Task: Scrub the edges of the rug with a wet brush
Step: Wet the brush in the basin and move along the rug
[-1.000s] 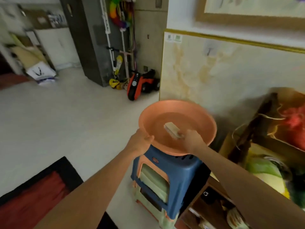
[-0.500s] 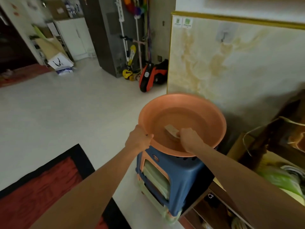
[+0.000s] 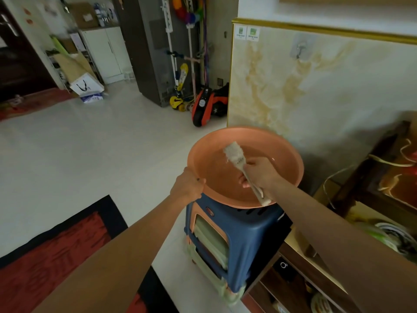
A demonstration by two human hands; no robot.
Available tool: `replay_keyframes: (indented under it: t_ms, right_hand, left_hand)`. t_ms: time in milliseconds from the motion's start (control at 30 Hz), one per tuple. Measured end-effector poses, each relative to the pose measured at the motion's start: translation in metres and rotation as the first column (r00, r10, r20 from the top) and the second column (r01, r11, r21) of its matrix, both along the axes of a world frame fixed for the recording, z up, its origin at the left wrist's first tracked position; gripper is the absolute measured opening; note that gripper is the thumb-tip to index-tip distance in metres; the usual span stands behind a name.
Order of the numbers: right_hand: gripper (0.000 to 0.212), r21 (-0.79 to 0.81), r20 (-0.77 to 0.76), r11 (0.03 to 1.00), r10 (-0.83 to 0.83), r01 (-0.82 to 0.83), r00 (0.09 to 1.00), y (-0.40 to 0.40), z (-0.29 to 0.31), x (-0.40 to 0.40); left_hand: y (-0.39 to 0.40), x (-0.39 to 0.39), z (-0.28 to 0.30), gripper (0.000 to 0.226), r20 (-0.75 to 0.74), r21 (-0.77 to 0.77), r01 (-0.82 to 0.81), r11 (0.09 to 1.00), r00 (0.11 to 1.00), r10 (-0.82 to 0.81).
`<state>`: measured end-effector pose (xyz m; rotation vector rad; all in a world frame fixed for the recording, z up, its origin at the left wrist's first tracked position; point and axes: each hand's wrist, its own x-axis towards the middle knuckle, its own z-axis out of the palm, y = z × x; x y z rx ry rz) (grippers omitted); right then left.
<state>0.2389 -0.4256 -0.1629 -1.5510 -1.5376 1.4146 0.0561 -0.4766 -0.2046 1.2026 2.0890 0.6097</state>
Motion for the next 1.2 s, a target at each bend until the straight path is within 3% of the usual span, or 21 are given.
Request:
replay_keyframes:
  t_ms: [67, 200, 333, 467, 567, 633, 733, 800, 900, 1000, 1100, 1200]
  right_hand:
    - [0.027, 0.036, 0.032, 0.999, -0.009, 0.008, 0.999, -0.002, 0.008, 0.001]
    - [0.021, -0.023, 0.449, 0.992, 0.123, -0.127, 0.885, -0.002, 0.009, 0.008]
    - [0.020, 0.260, 0.407, 0.964, -0.056, -0.057, 0.912, -0.011, 0.009, 0.003]
    - [0.016, 0.065, 0.508, 0.997, 0.010, -0.050, 0.861, -0.029, 0.002, 0.001]
    - [0.025, 0.180, 0.237, 0.981, -0.114, 0.072, 0.965, -0.053, 0.008, -0.014]
    - [0.028, 0.174, 0.008, 0.981, -0.086, 0.083, 0.996, -0.085, 0.018, -0.040]
    - [0.022, 0.066, -0.295, 0.998, 0.033, -0.015, 0.955, -0.142, 0.031, -0.087]
    - [0.021, 0.036, -0.417, 0.988, 0.151, -0.150, 0.896, -0.187, 0.034, -0.117]
    - [0.023, 0.084, -0.455, 0.917, 0.383, -0.389, 0.804, -0.273, 0.032, -0.171]
    - [0.024, 0.092, -0.451, 0.775, 0.592, -0.625, 0.668, -0.383, 0.024, -0.229]
    - [0.026, 0.038, -0.471, 0.583, 0.727, -0.811, 0.500, -0.520, 0.009, -0.284]
    - [0.028, -0.006, -0.458, 0.399, 0.814, -0.917, 0.357, -0.643, -0.013, -0.323]
  left_hand:
    - [-0.002, 0.001, 0.001, 0.037, -0.013, 0.006, 0.004, 1.000, 1.000, -0.004]
    - [-0.006, 0.003, 0.008, 0.024, -0.031, -0.013, 0.027, 1.000, 0.999, -0.027]
    - [-0.019, 0.003, 0.020, 0.017, -0.052, -0.004, 0.071, 0.997, 0.996, -0.071]
    - [-0.042, -0.003, 0.032, 0.013, -0.100, -0.011, 0.094, 0.995, 0.990, -0.095]
    - [-0.068, -0.018, 0.036, 0.011, -0.162, -0.023, 0.134, 0.991, 0.977, -0.136]
    - [-0.103, -0.040, 0.034, 0.041, -0.190, -0.036, 0.129, 0.991, 0.973, -0.134]
    - [-0.166, -0.077, 0.031, 0.048, -0.157, -0.024, 0.021, 0.999, 0.987, -0.024]
    - [-0.217, -0.108, 0.028, 0.043, -0.162, 0.000, -0.084, 0.996, 0.983, 0.083]
    - [-0.331, -0.157, 0.024, 0.031, -0.134, 0.036, -0.271, 0.962, 0.952, 0.274]
    - [-0.483, -0.194, 0.020, 0.022, -0.162, 0.001, -0.465, 0.885, 0.874, 0.459]
    - [-0.663, -0.201, 0.013, 0.019, -0.172, -0.037, -0.711, 0.702, 0.696, 0.697]
    - [-0.813, -0.186, 0.002, 0.022, -0.171, -0.116, -0.859, 0.499, 0.512, 0.842]
